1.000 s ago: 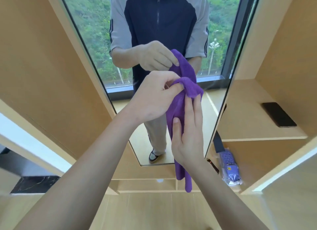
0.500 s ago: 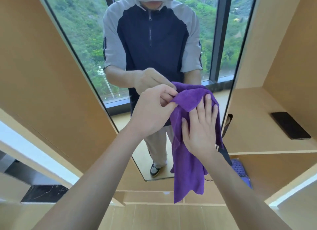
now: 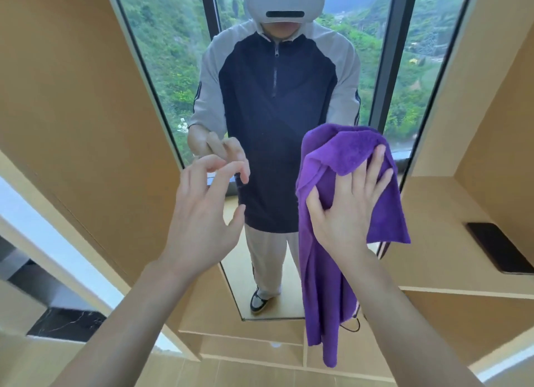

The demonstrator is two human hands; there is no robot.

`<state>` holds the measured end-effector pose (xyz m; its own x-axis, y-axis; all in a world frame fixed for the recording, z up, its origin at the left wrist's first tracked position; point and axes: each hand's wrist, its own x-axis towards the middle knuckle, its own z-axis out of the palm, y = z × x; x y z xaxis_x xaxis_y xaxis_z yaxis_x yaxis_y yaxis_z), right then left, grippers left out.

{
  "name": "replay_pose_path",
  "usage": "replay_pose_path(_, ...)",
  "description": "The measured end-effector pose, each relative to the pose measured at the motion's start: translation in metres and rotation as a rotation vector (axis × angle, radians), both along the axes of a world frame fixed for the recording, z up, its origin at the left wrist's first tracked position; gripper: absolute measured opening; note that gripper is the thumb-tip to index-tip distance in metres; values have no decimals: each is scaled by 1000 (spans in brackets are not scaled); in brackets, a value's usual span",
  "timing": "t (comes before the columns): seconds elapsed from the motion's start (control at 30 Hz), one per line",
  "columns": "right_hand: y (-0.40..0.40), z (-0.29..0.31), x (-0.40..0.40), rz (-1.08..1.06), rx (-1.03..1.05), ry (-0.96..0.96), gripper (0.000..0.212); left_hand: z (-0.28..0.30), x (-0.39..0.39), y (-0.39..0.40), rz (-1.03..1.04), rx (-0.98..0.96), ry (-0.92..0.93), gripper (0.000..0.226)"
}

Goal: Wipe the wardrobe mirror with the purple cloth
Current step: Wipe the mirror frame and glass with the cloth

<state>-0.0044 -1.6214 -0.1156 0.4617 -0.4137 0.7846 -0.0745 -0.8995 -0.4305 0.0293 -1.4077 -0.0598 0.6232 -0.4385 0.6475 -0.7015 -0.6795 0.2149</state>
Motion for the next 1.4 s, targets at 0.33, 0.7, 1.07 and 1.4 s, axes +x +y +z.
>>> replay_pose_path(0.33,25,10,7,65,-414,218,50,15,37,13,69,-249,-144,84)
replay_pose_path(0.7,-36,49,-20,-113,-182,125,68,23,42,4,-52,-456,266,120)
replay_pose_path(1.07,25,87,27,26,-641,181,66,19,60,1,-108,-460,235,121)
replay_pose_path(1.4,0,43,-5,-82,-409,288,50,22,55,0,-42,-465,291,120)
